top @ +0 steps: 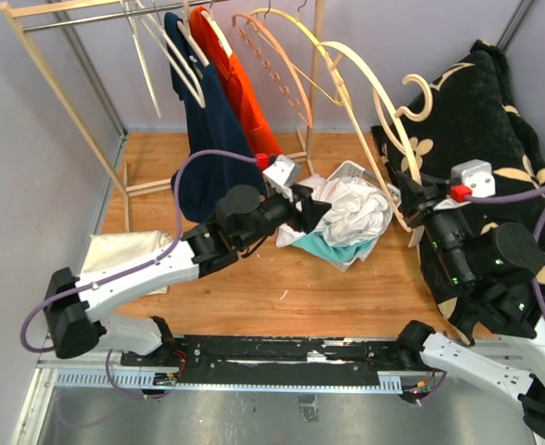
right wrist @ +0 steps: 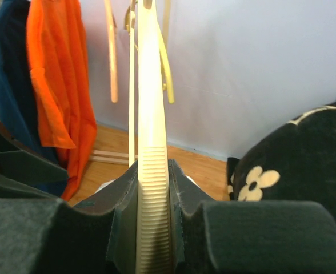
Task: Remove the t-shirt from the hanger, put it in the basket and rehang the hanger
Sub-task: Place the T-shirt in the bin.
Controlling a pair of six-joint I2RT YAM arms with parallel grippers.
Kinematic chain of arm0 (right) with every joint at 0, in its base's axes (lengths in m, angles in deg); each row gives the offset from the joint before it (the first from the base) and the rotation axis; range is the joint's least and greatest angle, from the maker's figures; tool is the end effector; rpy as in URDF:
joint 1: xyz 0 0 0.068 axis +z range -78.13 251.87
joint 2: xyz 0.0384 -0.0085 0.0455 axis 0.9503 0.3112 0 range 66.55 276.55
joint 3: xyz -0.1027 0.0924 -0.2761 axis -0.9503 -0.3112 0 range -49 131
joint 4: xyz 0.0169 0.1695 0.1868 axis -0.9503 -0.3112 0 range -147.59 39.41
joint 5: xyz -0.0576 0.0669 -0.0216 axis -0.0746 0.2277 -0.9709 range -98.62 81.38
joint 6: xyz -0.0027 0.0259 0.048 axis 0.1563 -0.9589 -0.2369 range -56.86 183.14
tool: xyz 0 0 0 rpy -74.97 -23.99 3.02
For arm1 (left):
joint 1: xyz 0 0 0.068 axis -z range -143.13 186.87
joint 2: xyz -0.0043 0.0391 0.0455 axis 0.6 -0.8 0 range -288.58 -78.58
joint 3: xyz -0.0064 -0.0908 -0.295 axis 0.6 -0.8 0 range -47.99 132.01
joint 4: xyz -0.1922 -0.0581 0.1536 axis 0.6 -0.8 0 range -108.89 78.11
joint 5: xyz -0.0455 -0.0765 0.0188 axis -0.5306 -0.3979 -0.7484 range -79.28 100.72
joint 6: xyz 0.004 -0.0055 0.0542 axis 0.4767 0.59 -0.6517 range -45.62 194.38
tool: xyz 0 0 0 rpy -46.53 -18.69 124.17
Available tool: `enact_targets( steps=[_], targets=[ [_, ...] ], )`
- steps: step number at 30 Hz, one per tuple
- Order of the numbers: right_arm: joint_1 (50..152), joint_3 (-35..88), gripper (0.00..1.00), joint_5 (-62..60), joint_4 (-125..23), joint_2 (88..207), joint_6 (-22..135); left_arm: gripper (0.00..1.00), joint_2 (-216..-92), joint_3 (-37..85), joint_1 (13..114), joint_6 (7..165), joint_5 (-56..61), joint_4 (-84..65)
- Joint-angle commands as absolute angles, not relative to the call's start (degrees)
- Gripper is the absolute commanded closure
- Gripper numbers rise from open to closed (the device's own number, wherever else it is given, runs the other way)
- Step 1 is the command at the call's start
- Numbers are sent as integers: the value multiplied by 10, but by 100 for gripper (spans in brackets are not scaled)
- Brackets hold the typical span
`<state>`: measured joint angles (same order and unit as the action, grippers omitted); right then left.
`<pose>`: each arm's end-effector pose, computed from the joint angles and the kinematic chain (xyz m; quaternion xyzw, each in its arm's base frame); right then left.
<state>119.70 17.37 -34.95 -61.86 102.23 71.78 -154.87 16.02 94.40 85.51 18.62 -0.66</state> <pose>0.0446 0.0249 0.4965 -0.1024 0.5836 0.1426 0.7928 0.1665 -0.2522 0.4123 0.2360 0.6734 -0.3536 0.6048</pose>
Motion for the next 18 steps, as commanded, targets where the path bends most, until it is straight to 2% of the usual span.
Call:
enact_targets(
  steps=[1,18],
  targets=[
    [1190,199,99,-296,-553,1055,715,38,-1475,115,953,879,223,28],
    [1190,336,99,-281,-543,1276,673,38,-1263,-13,953,897,368,-65]
  ],
)
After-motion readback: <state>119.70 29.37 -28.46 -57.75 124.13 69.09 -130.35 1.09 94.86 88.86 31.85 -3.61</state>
